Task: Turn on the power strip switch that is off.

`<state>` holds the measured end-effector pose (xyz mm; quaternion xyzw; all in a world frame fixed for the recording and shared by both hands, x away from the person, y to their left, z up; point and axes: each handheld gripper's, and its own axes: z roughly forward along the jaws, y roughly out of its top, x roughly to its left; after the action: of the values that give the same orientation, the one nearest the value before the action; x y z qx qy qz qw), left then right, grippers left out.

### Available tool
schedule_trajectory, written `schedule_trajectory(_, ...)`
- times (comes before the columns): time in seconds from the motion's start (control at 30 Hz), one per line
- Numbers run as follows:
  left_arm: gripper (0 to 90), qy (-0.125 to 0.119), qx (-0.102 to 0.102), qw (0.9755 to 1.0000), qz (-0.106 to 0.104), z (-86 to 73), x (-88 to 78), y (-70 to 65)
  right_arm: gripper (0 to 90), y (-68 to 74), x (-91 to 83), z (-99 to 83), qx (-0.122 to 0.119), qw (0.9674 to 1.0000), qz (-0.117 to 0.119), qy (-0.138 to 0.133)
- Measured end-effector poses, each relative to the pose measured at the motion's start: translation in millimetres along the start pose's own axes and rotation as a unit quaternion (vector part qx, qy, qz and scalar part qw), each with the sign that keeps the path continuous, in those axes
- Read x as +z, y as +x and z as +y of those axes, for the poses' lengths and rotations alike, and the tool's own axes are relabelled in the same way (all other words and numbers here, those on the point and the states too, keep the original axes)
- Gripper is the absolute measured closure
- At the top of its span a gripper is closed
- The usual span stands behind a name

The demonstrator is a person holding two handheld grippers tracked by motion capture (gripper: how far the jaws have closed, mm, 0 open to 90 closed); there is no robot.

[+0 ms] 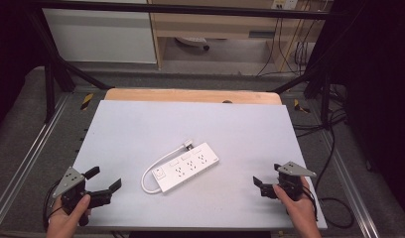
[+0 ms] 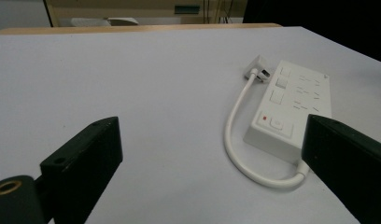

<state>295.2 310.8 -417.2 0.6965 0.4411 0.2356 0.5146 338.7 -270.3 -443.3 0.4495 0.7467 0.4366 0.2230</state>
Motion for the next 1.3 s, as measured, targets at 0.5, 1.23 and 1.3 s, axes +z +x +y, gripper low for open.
schedule_trajectory(0.5, 5.0, -0.013, -0.008, 0.9999, -0.001, 1.7, -4.1, 1.4, 4.2, -0.9, 0.9, 1.2, 0.015, 0.9999, -0.003, 0.008)
schedule_trajectory(1.23, 4.7, -0.027, 0.004, 0.9996, -0.010, 8.4, -4.8, -9.4, 3.7, -1.8, -0.6, 2.9, 0.022, 0.9997, -0.001, 0.006)
schedule_trajectory(1.3, 4.7, -0.028, 0.003, 0.9995, -0.014, 9.4, -4.9, -10.9, 3.7, -2.1, -1.7, 3.7, 0.024, 0.9997, -0.002, 0.000)
